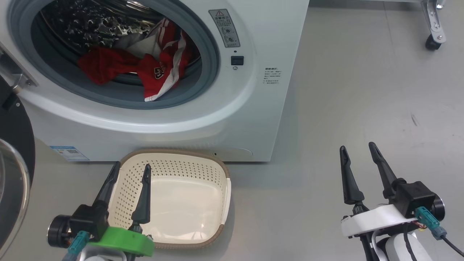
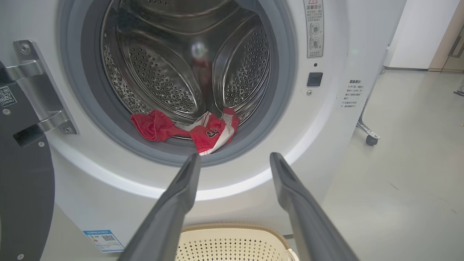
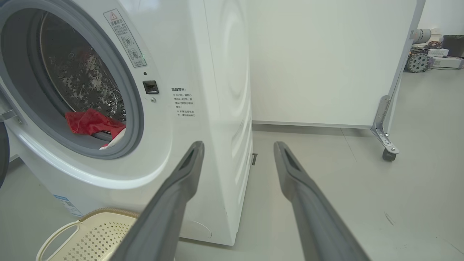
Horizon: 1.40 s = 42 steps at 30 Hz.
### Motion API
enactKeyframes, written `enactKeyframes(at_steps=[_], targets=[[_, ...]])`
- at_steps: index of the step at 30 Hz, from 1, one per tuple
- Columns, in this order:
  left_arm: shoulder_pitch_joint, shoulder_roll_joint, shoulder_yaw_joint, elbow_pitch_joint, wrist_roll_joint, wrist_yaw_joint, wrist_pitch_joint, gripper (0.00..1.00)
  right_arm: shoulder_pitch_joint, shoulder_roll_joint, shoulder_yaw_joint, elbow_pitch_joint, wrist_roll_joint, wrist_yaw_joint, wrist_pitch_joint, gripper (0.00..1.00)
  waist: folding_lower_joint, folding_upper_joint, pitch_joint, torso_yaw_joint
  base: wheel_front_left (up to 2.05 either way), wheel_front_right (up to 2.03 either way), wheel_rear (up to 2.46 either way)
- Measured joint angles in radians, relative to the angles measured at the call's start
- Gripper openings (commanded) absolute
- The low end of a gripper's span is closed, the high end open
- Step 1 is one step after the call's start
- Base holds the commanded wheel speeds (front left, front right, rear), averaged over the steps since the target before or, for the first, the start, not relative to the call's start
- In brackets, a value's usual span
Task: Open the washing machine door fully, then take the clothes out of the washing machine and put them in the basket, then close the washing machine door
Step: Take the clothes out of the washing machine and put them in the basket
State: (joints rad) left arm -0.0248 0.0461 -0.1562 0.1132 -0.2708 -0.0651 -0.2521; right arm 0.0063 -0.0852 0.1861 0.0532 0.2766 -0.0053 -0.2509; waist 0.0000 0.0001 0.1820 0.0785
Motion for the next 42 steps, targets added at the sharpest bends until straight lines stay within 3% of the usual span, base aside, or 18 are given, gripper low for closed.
enactKeyframes(at_steps=[8,15,32,42], targets=[[-0.016,0.005,0.021,-0.001,-0.001,-0.001,0.0,1.0,-0.01,0.004,0.023,-0.016,-0.013,0.004,-0.001,1.0,0.0,0.0,0.053,-0.031,0.0,0.0,0.0],[-0.115,0.08,0.068,0.0,-0.003,-0.002,0.044,1.0,-0.028,0.012,0.046,-0.03,-0.017,0.004,-0.001,1.0,0.0,0.0,0.113,-0.08,0.0,0.0,0.0],[-0.412,0.204,0.151,0.13,-0.107,-0.027,0.336,1.0,-0.097,0.029,0.076,-0.041,-0.013,0.004,-0.001,1.0,0.0,0.0,0.254,-0.269,0.0,0.0,0.0],[-0.543,0.263,0.194,0.213,-0.14,-0.027,0.435,1.0,-0.121,0.037,0.081,-0.04,-0.003,0.003,-0.001,1.0,0.0,0.0,0.308,-0.365,0.0,0.0,0.0]])
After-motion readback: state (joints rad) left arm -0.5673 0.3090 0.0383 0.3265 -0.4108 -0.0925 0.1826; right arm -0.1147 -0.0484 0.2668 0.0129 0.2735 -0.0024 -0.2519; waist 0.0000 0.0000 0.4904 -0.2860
